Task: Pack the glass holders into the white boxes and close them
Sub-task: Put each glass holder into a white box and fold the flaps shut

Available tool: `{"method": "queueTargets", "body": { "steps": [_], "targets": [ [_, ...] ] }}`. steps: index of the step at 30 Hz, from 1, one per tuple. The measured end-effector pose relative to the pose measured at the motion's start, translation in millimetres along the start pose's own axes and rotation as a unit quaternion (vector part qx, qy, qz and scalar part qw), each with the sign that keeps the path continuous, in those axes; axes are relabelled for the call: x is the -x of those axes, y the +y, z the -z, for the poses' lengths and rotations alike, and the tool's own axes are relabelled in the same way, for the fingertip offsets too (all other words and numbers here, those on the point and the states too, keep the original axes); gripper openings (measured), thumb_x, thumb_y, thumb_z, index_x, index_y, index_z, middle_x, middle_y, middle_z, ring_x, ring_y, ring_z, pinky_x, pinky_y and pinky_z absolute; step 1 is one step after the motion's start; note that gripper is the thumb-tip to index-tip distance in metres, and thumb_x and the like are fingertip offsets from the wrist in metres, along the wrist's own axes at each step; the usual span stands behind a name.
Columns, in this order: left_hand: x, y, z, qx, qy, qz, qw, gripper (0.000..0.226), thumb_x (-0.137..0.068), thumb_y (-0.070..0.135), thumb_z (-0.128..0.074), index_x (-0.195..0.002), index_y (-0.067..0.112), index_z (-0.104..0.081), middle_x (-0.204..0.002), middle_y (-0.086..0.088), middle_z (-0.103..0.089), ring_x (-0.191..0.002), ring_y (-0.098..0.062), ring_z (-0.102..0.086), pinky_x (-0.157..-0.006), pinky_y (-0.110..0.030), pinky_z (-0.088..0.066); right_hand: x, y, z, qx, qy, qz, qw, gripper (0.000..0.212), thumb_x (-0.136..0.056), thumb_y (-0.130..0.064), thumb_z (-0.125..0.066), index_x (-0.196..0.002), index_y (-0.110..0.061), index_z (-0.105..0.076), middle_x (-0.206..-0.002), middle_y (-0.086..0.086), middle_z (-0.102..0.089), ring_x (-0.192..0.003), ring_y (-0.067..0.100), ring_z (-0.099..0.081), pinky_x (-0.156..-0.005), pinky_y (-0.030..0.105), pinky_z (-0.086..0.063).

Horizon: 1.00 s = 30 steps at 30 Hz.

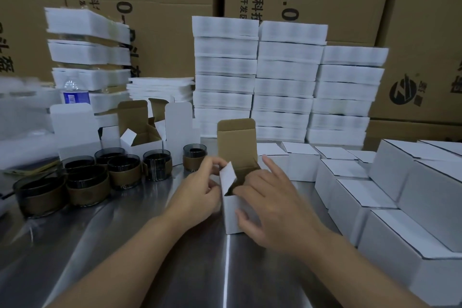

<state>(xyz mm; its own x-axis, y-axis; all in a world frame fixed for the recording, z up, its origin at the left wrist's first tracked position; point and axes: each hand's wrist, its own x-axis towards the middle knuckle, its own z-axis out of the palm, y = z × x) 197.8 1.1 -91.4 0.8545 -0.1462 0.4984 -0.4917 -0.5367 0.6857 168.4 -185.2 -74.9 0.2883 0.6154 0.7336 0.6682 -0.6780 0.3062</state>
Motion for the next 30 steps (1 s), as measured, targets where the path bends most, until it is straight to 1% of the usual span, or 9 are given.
{"method": "queueTargets", "body": {
  "steps": [3,6,10,13,16,19,23,26,30],
  "targets": [
    [-4,-6,-3,0.035,0.072,0.016,0.997,0.047,-0.084,0.002,-0.054,-0.093,0.045,-0.038,-0.097,-0.001,-0.064,-0.068,-0.022,-0.063,-0.074,-0.052,-0.053,-1,-3,-1,-0.021,-0.019,0.005,1.000,0.021,-0.077,-0.014,-0.061,-0.096,-0.008,-0.069,-0.073,0.002,-0.057,-0.073,0.021,-0.056,-0.111,0.040,-0.033],
    [-18,-16,0,0.045,0.132,0.050,0.989,0.047,-0.085,-0.007,-0.050,-0.089,0.037,-0.037,-0.106,0.014,-0.058,-0.082,-0.005,-0.064,-0.080,-0.034,-0.054,-2,-4,0,-0.008,-0.046,-0.007,0.999,0.024,-0.080,-0.018,-0.054,-0.096,-0.009,-0.069,-0.074,0.001,-0.056,-0.072,0.019,-0.056,-0.111,0.036,-0.034],
    [-39,-34,18,-0.093,0.035,0.080,0.992,0.054,-0.084,-0.005,-0.053,-0.120,0.034,-0.040,-0.116,0.011,-0.046,-0.095,-0.004,-0.053,-0.079,-0.020,-0.045,-3,-4,0,-0.021,-0.037,0.000,0.999,0.029,-0.078,-0.019,-0.061,-0.103,-0.009,-0.070,-0.074,0.001,-0.057,-0.070,0.018,-0.055,-0.104,0.037,-0.042],
    [-57,-41,26,-0.121,-0.033,0.128,0.984,0.063,-0.083,-0.001,-0.058,-0.136,0.025,-0.036,-0.129,0.003,-0.041,-0.102,-0.018,-0.055,-0.090,-0.035,-0.049,-4,-5,2,-0.007,-0.034,0.014,0.999,0.029,-0.079,-0.027,-0.059,-0.104,-0.017,-0.070,-0.072,-0.002,-0.055,-0.069,0.018,-0.051,-0.096,0.034,-0.043],
    [-68,-40,23,-0.080,-0.040,0.136,0.987,0.038,-0.088,0.004,-0.059,-0.124,0.013,-0.050,-0.124,-0.010,-0.054,-0.110,-0.033,-0.056,-0.097,-0.049,-0.047,-4,-5,3,-0.002,-0.042,0.026,0.999,0.033,-0.084,-0.034,-0.055,-0.113,-0.026,-0.066,-0.078,-0.004,-0.056,-0.073,0.018,-0.052,-0.082,0.033,-0.041],
    [-68,-43,14,-0.140,-0.030,0.151,0.978,0.046,-0.092,0.005,-0.055,-0.135,0.005,-0.040,-0.139,-0.015,-0.039,-0.120,-0.033,-0.049,-0.103,-0.040,-0.041,-3,-4,3,0.002,-0.060,0.034,0.998,0.047,-0.088,-0.033,-0.050,-0.134,-0.027,-0.050,-0.082,-0.006,-0.058,-0.076,0.017,-0.052,-0.074,0.032,-0.039],
    [-60,-41,7,-0.201,0.003,0.146,0.969,0.047,-0.094,0.018,-0.058,-0.137,0.012,-0.041,-0.136,-0.009,-0.034,-0.115,-0.027,-0.052,-0.101,-0.036,-0.044,0,-3,3,0.031,-0.087,0.011,0.996,0.061,-0.086,-0.026,-0.045,-0.145,-0.028,-0.033,-0.079,-0.008,-0.051,-0.070,0.017,-0.044,-0.069,0.030,-0.034],
    [-49,-38,4,-0.212,0.022,0.125,0.969,0.034,-0.095,0.016,-0.054,-0.128,0.009,-0.049,-0.126,-0.009,-0.040,-0.105,-0.028,-0.055,-0.096,-0.037,-0.045,1,-3,3,0.029,-0.106,-0.015,0.994,0.064,-0.085,-0.026,-0.041,-0.147,-0.023,-0.027,-0.097,-0.011,-0.059,-0.070,0.016,-0.045,-0.070,0.030,-0.032],
    [-38,-31,3,-0.201,0.050,0.114,0.972,0.026,-0.094,0.018,-0.057,-0.119,0.012,-0.055,-0.117,-0.005,-0.044,-0.097,-0.023,-0.055,-0.086,-0.029,-0.045,2,-4,3,0.026,-0.118,-0.031,0.992,0.069,-0.083,-0.025,-0.047,-0.147,-0.017,-0.023,-0.121,-0.009,-0.059,-0.071,0.015,-0.049,-0.070,0.031,-0.043]
  ]
}}
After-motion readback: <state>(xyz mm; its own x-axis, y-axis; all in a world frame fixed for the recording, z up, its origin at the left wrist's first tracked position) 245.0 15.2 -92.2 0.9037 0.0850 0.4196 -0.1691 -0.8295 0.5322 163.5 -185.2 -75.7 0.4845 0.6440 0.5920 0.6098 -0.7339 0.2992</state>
